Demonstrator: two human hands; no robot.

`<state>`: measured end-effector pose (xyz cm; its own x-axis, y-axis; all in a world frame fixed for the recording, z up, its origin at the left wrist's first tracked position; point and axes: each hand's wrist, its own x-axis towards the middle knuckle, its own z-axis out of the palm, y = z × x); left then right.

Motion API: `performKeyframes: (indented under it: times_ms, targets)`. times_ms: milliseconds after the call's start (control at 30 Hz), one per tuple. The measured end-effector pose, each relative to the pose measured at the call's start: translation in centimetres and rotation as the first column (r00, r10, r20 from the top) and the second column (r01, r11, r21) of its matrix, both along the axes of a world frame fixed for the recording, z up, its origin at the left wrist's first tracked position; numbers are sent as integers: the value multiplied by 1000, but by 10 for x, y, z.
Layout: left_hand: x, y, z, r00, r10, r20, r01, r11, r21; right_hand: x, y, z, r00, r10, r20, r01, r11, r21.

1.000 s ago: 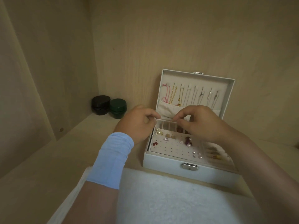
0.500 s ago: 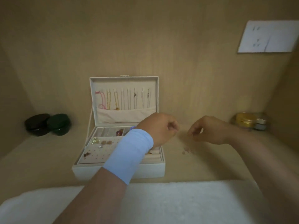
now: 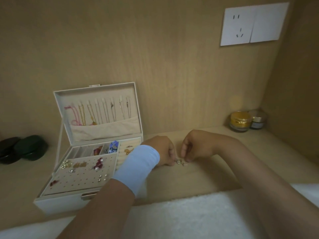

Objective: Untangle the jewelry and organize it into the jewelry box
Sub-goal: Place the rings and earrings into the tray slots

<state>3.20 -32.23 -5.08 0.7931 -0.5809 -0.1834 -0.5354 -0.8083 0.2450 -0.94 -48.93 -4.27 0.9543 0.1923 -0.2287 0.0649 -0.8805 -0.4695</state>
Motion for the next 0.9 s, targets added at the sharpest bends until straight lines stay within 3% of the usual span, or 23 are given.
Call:
performKeyframes:
  times_ms: [133, 367, 467, 567, 700, 800, 900]
  targets:
    - [2, 4, 0, 1000, -7, -25, 7, 1000, -2, -3, 3, 2, 998, -16, -67, 14, 999, -30]
    - [-2, 7, 2, 1000, -10, 9, 10, 995, -96, -5, 5, -1, 998, -31, -48, 27, 997, -70]
    - [-6, 10, 7, 999, 4, 54, 4, 989, -151, -8, 6, 11, 999, -36, -31, 36, 999, 15]
    - [-7, 17, 10, 999, 44, 18, -36, 948, -316, -11, 9, 22, 995, -80, 63, 66, 979, 194]
    - [-7, 33, 14, 994, 107, -39, -111, 835, -540, -14, 16, 31, 972, -225, 64, 143, 788, 599]
    - [-11, 47, 20, 983, 87, -162, -177, 688, -704, -14, 30, 34, 968, -248, -29, 187, 643, 743]
    - [-19, 65, 25, 967, 57, -249, -232, 602, -764, -15, 51, 31, 961, -252, -111, 229, 508, 830]
